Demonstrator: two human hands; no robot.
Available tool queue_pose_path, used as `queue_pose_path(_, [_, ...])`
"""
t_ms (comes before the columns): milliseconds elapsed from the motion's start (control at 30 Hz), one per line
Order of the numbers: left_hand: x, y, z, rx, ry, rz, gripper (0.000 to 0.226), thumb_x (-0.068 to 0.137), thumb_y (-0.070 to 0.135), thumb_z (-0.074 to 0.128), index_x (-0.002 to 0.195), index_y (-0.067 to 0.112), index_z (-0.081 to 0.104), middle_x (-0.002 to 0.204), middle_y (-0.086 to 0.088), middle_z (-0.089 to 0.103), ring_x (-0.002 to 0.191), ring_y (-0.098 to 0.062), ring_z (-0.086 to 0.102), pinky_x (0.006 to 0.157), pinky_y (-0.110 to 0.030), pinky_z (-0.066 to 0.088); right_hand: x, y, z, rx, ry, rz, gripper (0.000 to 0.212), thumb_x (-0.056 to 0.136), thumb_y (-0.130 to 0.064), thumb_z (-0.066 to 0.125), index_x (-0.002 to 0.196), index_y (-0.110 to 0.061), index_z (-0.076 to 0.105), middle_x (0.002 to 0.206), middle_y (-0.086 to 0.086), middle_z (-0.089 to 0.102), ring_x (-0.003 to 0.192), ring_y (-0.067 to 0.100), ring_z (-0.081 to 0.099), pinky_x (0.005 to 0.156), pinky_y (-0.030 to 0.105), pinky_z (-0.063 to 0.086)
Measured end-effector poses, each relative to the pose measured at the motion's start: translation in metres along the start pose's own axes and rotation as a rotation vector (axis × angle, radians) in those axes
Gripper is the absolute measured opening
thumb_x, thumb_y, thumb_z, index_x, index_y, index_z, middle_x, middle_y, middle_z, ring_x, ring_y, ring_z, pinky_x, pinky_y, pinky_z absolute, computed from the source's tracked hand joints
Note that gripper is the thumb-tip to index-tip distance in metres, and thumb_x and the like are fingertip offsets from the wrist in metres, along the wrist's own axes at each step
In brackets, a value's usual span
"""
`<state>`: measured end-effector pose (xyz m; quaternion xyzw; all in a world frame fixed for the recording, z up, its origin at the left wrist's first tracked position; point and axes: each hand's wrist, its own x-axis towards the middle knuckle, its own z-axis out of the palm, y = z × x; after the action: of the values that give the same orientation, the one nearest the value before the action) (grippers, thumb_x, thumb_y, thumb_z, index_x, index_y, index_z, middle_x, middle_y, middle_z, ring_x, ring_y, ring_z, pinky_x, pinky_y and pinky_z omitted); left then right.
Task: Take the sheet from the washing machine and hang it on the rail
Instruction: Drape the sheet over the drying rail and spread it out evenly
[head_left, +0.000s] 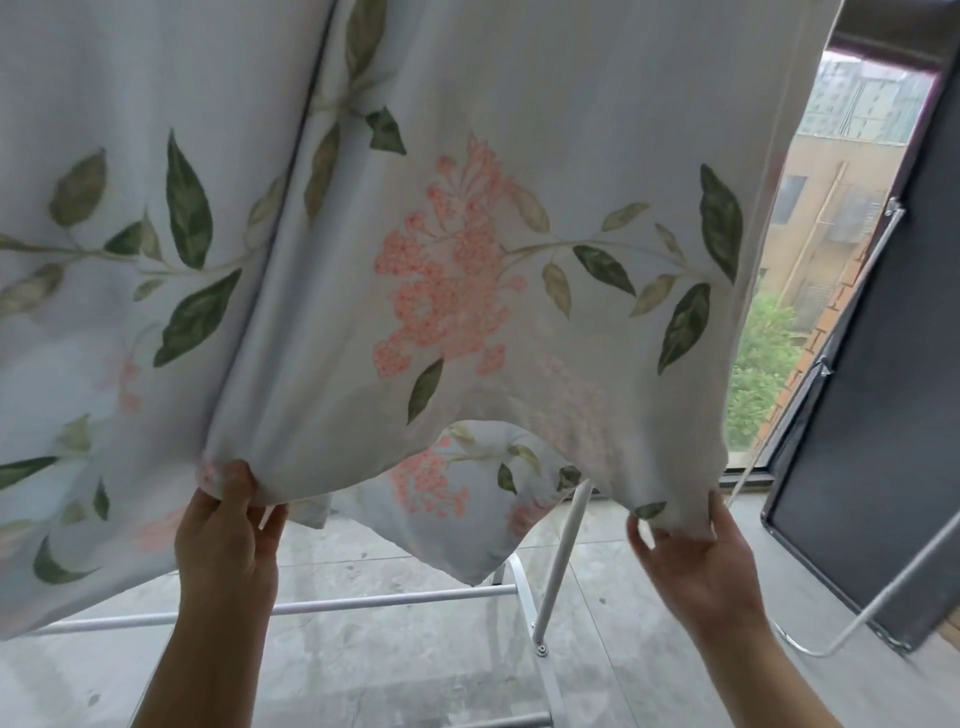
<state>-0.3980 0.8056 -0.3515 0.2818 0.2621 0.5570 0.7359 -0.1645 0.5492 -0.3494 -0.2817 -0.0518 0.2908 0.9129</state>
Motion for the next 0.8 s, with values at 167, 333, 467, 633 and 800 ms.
queue_pose_path(167, [-0.003, -0.009, 0.008, -0.031, -0.041, -0.054, 0.016, 0.095, 0.020, 0.049, 0.105, 0.028, 0.060, 0.108, 0.007, 0.067, 0.095, -0.007, 0.064, 0.088, -0.031, 0.049, -0.004, 0.011, -0.013, -0.117, 0.052, -0.001, 0.022, 0.075, -0.026, 0.068, 0.097, -0.031, 0.069, 0.094, -0.008, 0.073, 0.078, 0.006, 0.070, 0.070, 0.030, 0.055])
queue_pose_path(333, [-0.008, -0.021, 0.019, -0.060, -0.349, -0.146, 0.080, 0.063, 0.042, 0.079, 0.135, 0.027, 0.046, 0.128, 0.005, 0.060, 0.114, -0.011, 0.059, 0.088, -0.035, 0.052, -0.017, 0.045, -0.025, -0.153, 0.019, 0.074, 0.031, 0.084, -0.018, 0.049, 0.114, -0.021, 0.057, 0.097, -0.002, 0.073, 0.084, 0.009, 0.070, 0.081, 0.036, 0.046])
queue_pose_path(467, [-0.020, -0.037, 0.028, 0.085, -0.524, -0.282, 0.107, 0.036, 0.042, 0.093, 0.132, 0.029, 0.046, 0.124, 0.005, 0.063, 0.112, -0.013, 0.061, 0.085, -0.038, 0.054, -0.017, 0.061, -0.027, -0.147, 0.037, 0.137, 0.044, 0.077, -0.019, 0.054, 0.120, -0.014, 0.056, 0.100, 0.002, 0.071, 0.088, 0.012, 0.069, 0.085, 0.037, 0.044])
queue_pose_path(633, [-0.053, -0.073, 0.047, 0.493, -0.669, -0.403, 0.104, 0.029, 0.052, 0.090, 0.122, 0.022, 0.054, 0.114, 0.006, 0.068, 0.105, -0.013, 0.064, 0.085, -0.039, 0.053, -0.023, 0.083, -0.017, -0.145, 0.080, 0.178, 0.047, 0.069, -0.019, 0.071, 0.113, -0.009, 0.057, 0.097, 0.006, 0.066, 0.099, 0.020, 0.061, 0.077, 0.037, 0.049])
queue_pose_path(800, [-0.078, -0.095, 0.073, 0.644, -0.762, -0.320, 0.063, 0.052, 0.045, 0.077, 0.107, 0.018, 0.062, 0.103, -0.001, 0.071, 0.097, -0.013, 0.065, 0.082, -0.032, 0.052, -0.034, 0.098, -0.013, -0.223, 0.077, 0.166, 0.033, 0.068, -0.011, 0.062, 0.101, -0.015, 0.059, 0.093, 0.002, 0.067, 0.098, 0.020, 0.056, 0.080, 0.036, 0.044])
